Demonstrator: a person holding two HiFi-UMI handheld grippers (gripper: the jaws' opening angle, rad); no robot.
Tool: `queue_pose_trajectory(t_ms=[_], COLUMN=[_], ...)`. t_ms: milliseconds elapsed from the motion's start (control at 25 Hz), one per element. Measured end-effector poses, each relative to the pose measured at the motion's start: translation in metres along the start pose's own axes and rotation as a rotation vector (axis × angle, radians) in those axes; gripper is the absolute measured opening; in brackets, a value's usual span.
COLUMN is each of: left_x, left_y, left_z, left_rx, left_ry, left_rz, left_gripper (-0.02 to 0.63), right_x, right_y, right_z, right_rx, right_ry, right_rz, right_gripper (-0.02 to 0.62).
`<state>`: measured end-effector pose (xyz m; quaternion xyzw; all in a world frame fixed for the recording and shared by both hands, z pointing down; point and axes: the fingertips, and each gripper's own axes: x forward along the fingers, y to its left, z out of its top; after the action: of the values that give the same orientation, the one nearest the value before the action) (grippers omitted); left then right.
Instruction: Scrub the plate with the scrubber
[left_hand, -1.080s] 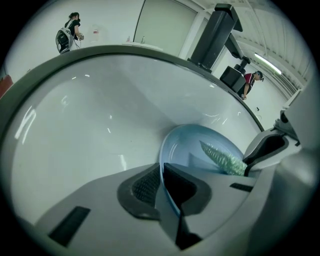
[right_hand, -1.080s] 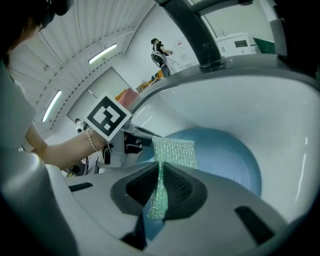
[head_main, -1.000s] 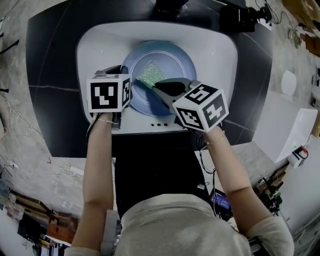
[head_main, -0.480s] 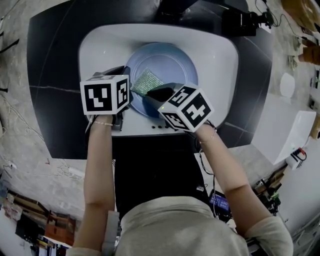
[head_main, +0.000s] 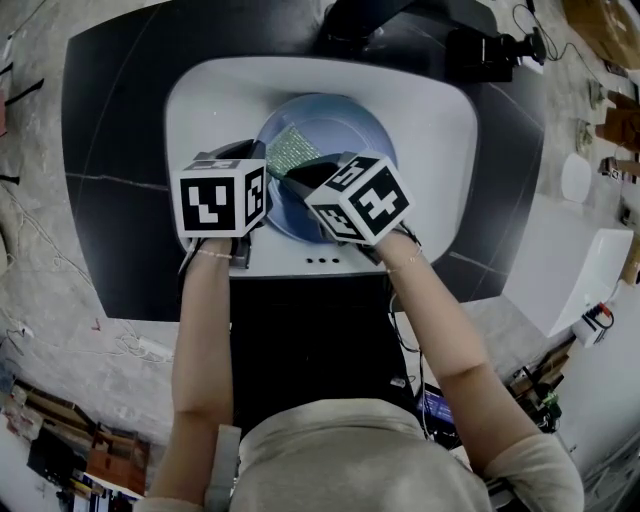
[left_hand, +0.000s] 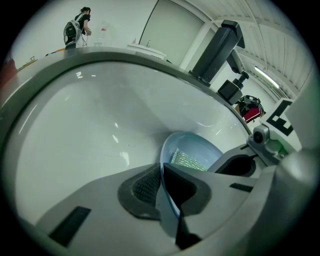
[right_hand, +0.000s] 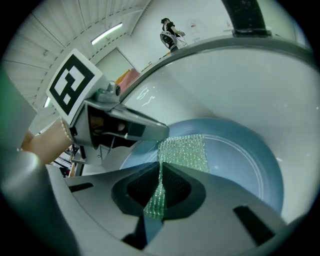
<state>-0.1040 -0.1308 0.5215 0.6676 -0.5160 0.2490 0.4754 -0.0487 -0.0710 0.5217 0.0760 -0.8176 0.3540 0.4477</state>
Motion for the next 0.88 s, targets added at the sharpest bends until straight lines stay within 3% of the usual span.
queue_pose_trajectory(t_ms=[400,600,880], left_x=[0.0,0.0,0.001], left_y=[0.003,0.004,0.006], left_z=[-0.007,-0.01,-0.012], left_rx=[0.012,-0.049,-0.02], left_ry=[0.015,0.012,0.028], left_rz=[0.006,-0.012,0.006], left_gripper=[0.037,0.037,0.037], right_x=[0.002,-0.004,-0.017], right_y=[-0.041,-0.056,-0.076], right_z=[0.017,0.022,0.007], right_rx=[0.073,0.092,0.071], right_ry=[-0.042,-0.04,0.034], right_rz=[-0.058,-0.088,-0.125], right_gripper=[0.03,0.029,0.029])
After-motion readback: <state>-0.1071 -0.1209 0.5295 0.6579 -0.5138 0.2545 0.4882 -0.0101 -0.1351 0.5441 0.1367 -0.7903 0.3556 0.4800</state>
